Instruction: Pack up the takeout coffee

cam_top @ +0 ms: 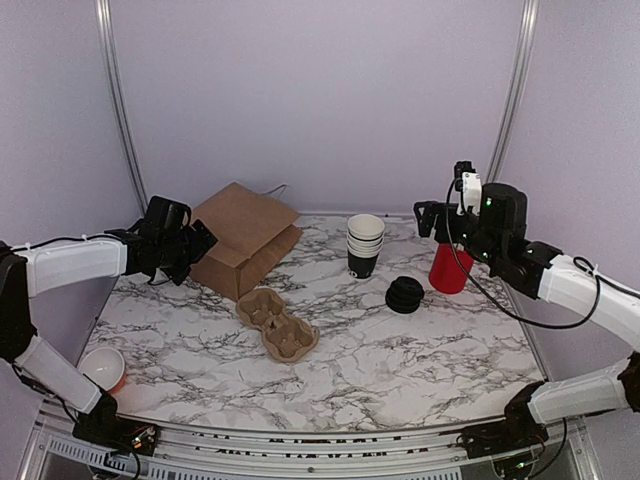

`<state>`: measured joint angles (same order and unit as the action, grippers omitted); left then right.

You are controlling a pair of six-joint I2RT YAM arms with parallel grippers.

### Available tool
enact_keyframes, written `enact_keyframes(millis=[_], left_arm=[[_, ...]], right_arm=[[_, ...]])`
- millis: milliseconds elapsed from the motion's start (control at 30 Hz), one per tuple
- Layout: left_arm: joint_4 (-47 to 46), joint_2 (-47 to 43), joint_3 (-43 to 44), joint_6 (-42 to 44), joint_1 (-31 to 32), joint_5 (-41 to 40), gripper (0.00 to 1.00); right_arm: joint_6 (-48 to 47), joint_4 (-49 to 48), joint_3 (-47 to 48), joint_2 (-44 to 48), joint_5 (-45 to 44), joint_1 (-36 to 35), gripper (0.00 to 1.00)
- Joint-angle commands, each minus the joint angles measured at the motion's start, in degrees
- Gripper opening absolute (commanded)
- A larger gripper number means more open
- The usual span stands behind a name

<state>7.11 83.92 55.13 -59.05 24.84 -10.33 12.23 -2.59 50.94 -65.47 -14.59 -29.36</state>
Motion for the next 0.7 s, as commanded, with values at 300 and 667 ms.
enact_keyframes(millis=[300,667], left_arm=[[-10.42,5.99,-4.85,-4.63,-7.25,11.47,0.97],[-13.50,1.68,-13.54,-5.83,-9.38,11.42,0.96]], right_arm=[[1.72,2.68,4.70,-1.54,2.92,-0.35,1.00],[0.49,2.82,4.80,-2.29,3.00,-0.35,1.00]])
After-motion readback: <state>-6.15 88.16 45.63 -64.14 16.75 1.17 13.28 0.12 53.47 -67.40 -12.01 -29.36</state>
